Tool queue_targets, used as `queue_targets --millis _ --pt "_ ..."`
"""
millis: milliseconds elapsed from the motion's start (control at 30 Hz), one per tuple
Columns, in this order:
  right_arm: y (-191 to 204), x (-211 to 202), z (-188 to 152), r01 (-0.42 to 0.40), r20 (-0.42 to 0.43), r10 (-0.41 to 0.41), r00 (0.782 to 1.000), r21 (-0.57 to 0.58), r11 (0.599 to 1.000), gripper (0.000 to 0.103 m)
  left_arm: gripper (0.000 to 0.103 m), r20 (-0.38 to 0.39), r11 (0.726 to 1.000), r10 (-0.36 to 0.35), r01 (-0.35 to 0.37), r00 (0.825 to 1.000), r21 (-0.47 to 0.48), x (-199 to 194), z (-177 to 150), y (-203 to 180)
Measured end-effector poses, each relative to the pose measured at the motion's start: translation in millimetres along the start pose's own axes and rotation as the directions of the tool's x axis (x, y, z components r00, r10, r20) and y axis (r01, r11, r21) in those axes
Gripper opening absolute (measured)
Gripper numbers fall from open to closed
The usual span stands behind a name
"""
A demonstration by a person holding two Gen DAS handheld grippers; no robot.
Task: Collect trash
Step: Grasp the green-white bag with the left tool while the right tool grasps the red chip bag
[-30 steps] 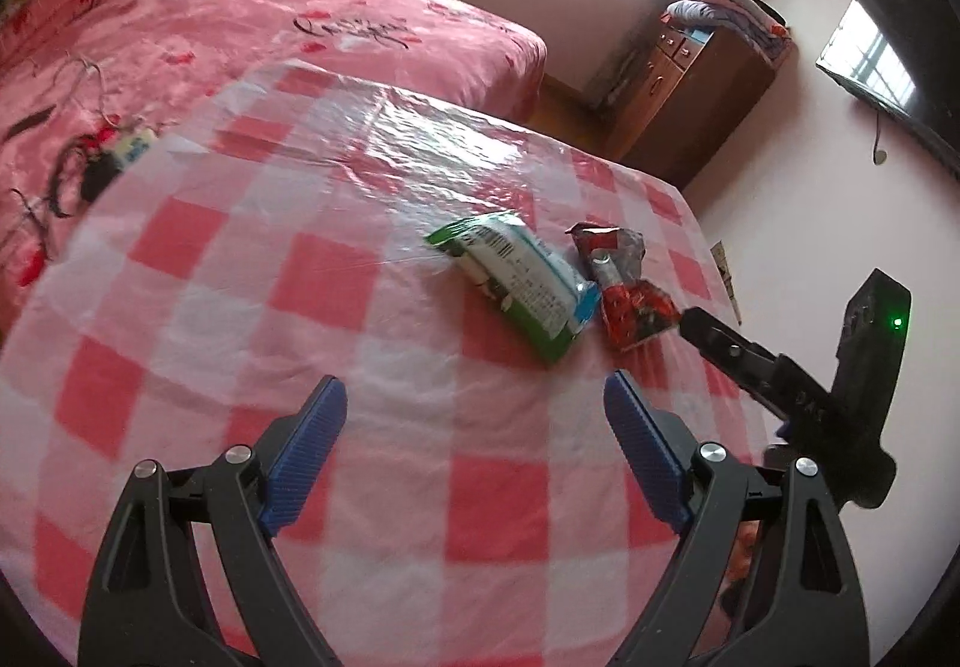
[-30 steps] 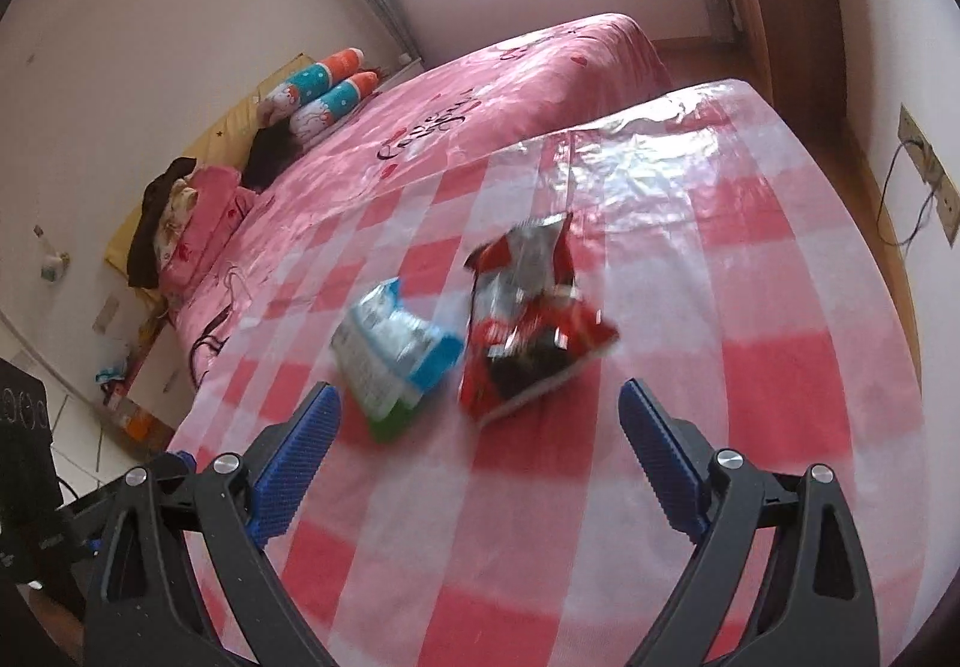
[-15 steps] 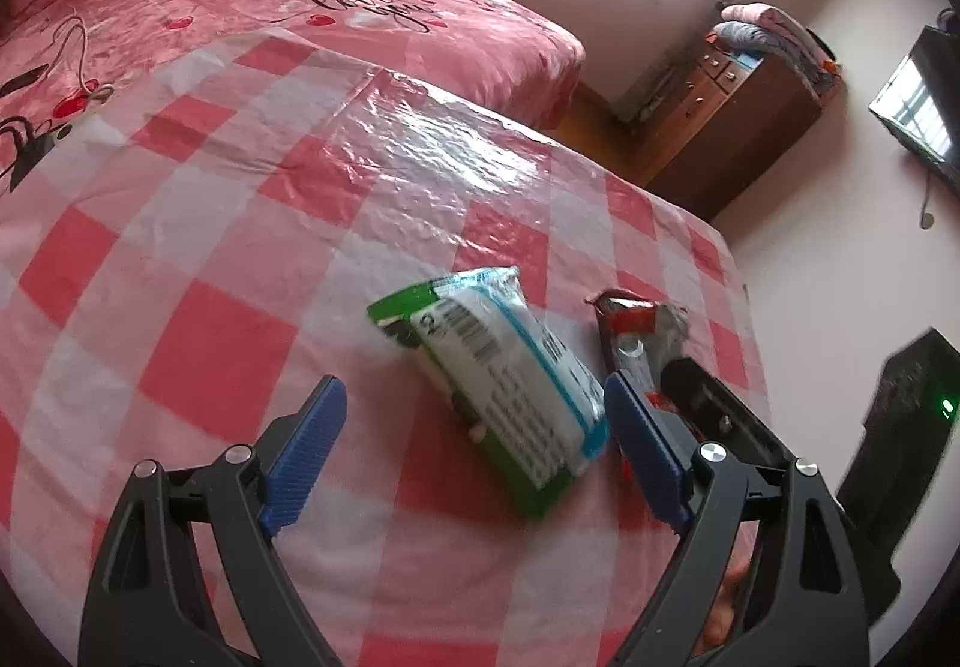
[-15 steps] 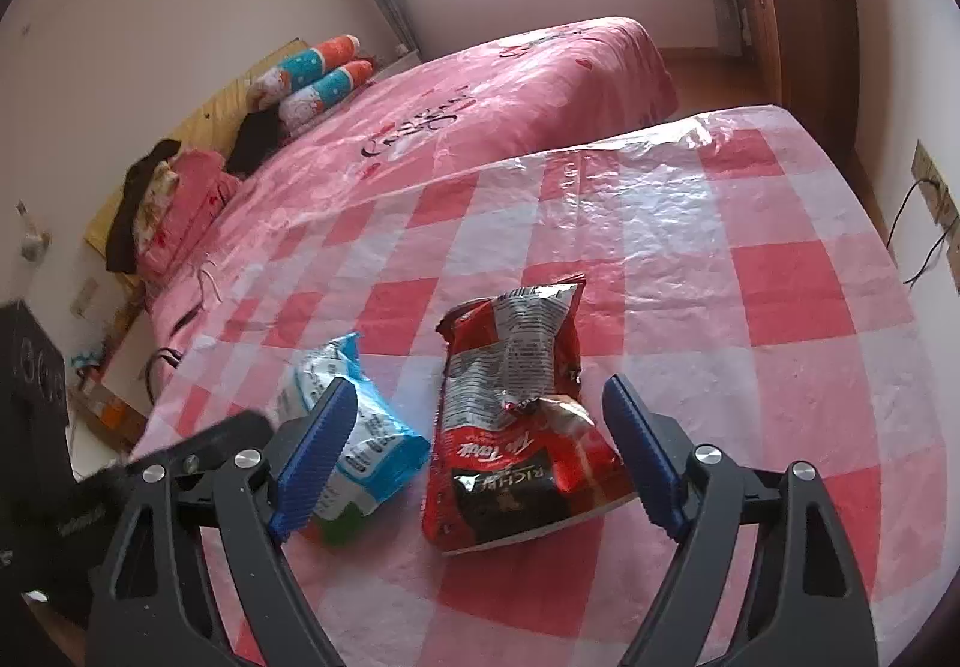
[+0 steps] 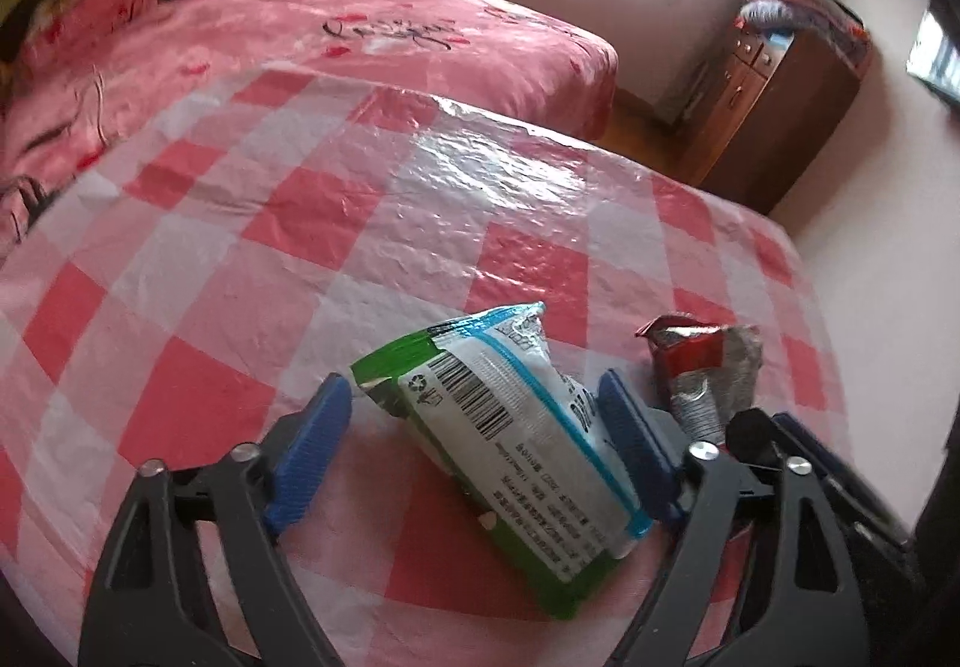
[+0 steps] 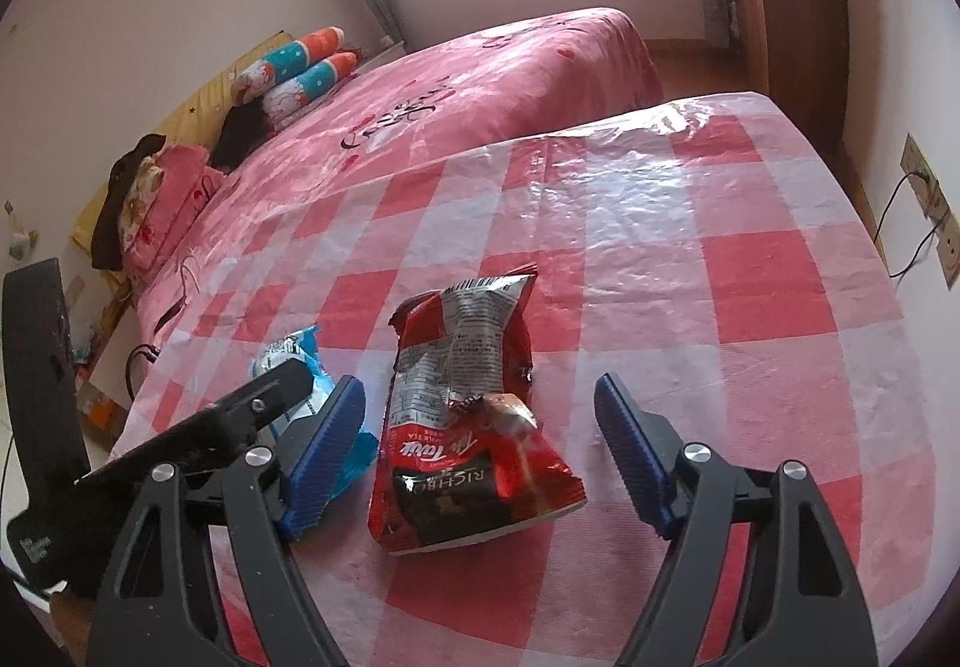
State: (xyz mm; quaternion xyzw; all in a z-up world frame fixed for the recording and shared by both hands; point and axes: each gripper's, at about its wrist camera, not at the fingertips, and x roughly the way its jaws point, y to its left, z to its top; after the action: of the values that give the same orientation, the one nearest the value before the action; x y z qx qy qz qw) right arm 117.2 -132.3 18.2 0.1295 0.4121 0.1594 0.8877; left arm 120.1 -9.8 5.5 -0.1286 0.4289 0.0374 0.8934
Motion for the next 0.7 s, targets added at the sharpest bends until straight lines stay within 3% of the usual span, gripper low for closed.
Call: queue_targets --millis 167,233,267,500,700 --pt "10 5 0 0.016 -0.015 -0.017 1.0 -0.037 0.999 0.078 0.061 0.014 0.999 -0.008 0.007 1.0 0.036 -5 -4 0" --pt "13 6 -1 0.024 -0.021 -0.025 0.999 -0.052 0.998 0.079 0.046 0.009 0.999 -0.039 0.039 0.999 0.035 -8 -7 3" --pt "15 7 -1 0.03 -0.023 -0.032 0.999 -0.061 0.998 0.079 0.043 0.009 0.998 -0.046 0.045 0.999 0.038 -10 -7 3" --pt "37 18 -4 0.118 -0.046 -0.127 0.991 -0.168 0.979 0.077 0.037 0.003 0.997 -0.064 0.064 0.998 0.043 -20 -13 14" --pt "50 23 -10 0.145 -0.053 -0.163 0.985 -0.242 0.959 0.068 0.036 -0.019 0.996 -0.077 0.077 0.997 0.047 -34 -22 30"
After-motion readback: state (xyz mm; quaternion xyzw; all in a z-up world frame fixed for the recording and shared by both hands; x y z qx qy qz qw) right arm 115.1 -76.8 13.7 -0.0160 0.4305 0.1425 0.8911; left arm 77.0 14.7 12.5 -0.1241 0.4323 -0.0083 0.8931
